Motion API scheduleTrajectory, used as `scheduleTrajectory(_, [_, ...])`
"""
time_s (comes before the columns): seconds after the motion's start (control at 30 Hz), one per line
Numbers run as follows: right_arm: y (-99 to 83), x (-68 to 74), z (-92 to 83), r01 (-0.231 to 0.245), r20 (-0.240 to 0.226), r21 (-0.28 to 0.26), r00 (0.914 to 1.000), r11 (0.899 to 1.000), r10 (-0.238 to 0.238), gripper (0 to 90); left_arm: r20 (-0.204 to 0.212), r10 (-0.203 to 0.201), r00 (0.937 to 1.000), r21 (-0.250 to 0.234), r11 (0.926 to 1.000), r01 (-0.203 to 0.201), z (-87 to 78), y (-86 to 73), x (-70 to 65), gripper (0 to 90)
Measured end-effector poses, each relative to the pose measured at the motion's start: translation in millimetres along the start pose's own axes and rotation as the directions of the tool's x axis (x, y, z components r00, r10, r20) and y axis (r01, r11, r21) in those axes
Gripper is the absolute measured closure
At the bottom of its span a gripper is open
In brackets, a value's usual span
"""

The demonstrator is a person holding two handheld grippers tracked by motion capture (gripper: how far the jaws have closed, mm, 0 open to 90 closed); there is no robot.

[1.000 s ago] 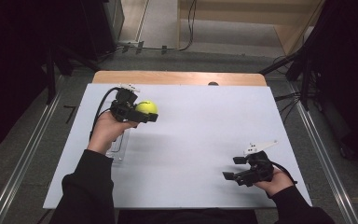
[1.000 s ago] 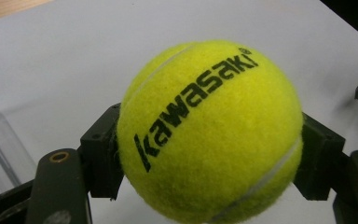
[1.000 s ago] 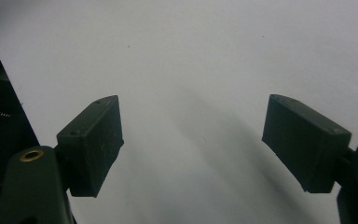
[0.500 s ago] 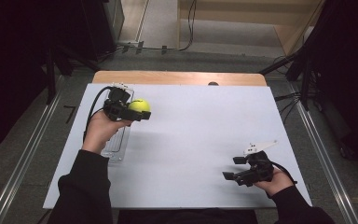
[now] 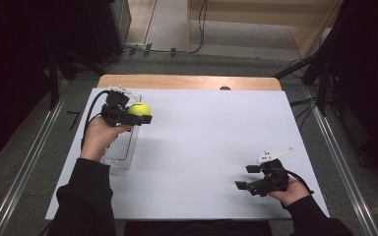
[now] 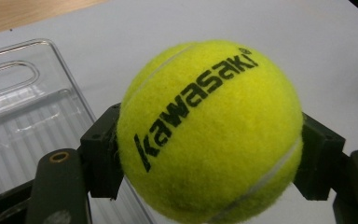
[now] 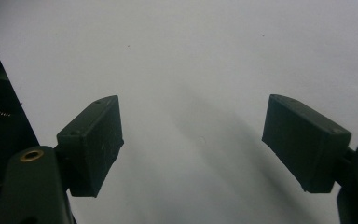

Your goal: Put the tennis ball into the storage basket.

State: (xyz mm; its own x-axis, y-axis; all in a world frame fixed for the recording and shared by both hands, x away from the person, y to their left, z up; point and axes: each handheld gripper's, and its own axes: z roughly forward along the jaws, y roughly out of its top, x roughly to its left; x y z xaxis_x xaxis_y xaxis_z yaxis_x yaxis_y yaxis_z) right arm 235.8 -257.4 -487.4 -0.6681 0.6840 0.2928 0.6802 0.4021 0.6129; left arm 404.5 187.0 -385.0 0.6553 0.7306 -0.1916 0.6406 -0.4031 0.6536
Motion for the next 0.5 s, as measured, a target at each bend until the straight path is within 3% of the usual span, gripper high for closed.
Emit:
scheduleTrajectory(0.23, [-0.1,0.0,-0.2,-0.003,0.001,-0.003,1.0000,1.000,0.003,18.1,-0.015,-0.019,0.9997,-0.013,0.9997,0.019,-5.5,-2.3,5.8,26.8])
scheduleTrajectory(0.5, [-0.3,-0.1,-0.7,0.000,0.003,-0.004,1.0000,1.000,0.000,18.1,-0.062,-0.048,0.9969,-0.014,0.9988,0.047,-10.4,-5.5,14.5,26.8])
